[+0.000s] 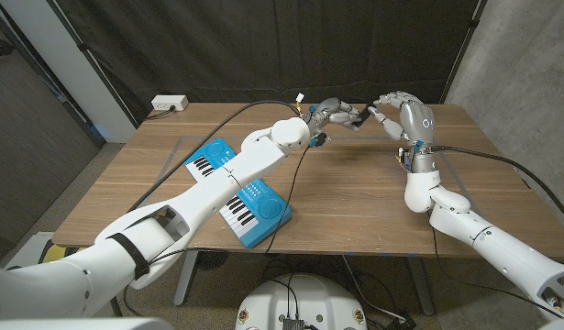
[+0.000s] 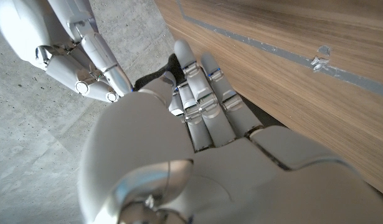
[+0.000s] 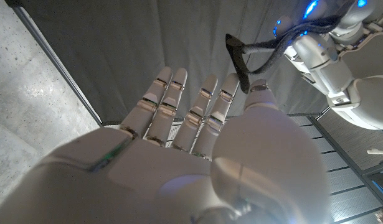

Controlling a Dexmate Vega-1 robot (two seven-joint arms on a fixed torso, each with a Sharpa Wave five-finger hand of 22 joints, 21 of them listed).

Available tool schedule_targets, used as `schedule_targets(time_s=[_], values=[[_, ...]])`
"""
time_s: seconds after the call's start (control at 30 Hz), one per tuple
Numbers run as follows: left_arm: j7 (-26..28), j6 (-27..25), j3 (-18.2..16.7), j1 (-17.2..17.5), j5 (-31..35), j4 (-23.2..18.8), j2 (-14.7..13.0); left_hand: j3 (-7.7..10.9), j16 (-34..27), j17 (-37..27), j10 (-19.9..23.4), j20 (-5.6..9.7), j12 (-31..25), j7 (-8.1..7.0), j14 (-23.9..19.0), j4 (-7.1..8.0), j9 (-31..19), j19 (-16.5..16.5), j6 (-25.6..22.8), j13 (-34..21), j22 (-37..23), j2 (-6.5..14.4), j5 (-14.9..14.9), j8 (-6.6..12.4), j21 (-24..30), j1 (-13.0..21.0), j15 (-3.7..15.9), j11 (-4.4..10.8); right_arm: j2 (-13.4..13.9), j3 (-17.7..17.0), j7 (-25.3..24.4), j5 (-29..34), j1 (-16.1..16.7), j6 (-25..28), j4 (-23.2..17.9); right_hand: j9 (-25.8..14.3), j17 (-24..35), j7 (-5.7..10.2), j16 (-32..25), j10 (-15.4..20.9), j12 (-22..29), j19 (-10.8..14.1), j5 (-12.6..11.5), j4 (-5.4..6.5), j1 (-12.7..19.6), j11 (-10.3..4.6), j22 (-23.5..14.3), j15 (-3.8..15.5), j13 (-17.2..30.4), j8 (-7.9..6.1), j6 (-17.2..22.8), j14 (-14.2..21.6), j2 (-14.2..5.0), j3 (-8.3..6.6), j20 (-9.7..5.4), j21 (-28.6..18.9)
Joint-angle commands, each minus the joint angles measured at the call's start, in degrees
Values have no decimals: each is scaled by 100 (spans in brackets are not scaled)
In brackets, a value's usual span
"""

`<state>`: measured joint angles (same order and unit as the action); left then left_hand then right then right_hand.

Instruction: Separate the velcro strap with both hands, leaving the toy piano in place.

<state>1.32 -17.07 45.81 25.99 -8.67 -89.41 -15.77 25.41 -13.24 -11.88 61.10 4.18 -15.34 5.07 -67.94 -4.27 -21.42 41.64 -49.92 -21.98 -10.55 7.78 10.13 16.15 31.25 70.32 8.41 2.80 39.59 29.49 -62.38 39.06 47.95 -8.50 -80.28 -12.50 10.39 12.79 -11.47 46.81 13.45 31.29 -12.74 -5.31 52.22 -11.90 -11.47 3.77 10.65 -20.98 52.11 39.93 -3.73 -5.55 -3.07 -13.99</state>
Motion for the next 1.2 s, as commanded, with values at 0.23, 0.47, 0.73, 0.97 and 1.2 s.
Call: schedule_targets(time_s=[0.23, 0.47, 0.73, 0.97, 1.2], values=[[-166, 56, 57, -107, -20, 167, 32, 45, -45, -9, 14, 36, -41, 253, 22, 8, -39, -39, -87, -53, -8, 40, 21, 53, 50, 17, -12, 81, -104, 77, -130, 41, -117, 22, 132, -17, 0, -9, 2, 59, 21, 31, 7, -45, 97, 5, -1, 842, 9, -22, 68, 65, 4, -40, -605, -8], [-226, 70, 81, -142, -20, 240, 48, 53, -46, -11, 22, 26, -45, 254, 28, 7, -48, -50, -84, -76, -9, 40, 20, 51, 53, 13, -30, 68, -117, 77, -148, 8, -129, 25, 144, -17, 4, -2, 0, 53, 13, 26, 11, -41, 102, -7, -3, 827, 9, -22, 81, 88, -27, -52, -590, -5], [-242, 103, 65, -130, -36, 242, 45, 62, -48, -13, 24, 22, -45, 254, 30, 7, -51, -54, -93, -101, -10, 39, 19, 49, 58, 9, -21, 77, -221, -5, -162, 98, -138, -62, 251, -32, 4, -7, 26, 232, 39, 81, 61, -84, 219, -20, -12, 813, 17, -127, 377, 186, -173, -142, -601, -19], [-150, 134, 6, -55, -25, 119, -1, 69, -54, -15, 22, 21, -43, 250, 22, 7, -50, -57, -80, -122, -12, 38, 18, 38, 64, 4, -16, 81, -172, 52, -128, 90, -156, -10, 239, -24, 2, -5, 56, 267, 24, 89, 101, -112, 256, -25, -16, 798, 14, -95, 330, 177, -175, -158, -602, -18], [-142, 169, -12, -26, -23, 56, -28, 78, -50, -17, 14, 19, -38, 247, 40, 7, -53, -63, -84, -149, -13, 36, 16, 33, 71, -4, -31, 84, -126, 78, -162, 82, -131, 37, 182, -20, 1, -5, 72, 241, 2, 70, 120, -112, 229, -24, -17, 782, 12, -62, 273, 154, -129, -131, -586, -8]])
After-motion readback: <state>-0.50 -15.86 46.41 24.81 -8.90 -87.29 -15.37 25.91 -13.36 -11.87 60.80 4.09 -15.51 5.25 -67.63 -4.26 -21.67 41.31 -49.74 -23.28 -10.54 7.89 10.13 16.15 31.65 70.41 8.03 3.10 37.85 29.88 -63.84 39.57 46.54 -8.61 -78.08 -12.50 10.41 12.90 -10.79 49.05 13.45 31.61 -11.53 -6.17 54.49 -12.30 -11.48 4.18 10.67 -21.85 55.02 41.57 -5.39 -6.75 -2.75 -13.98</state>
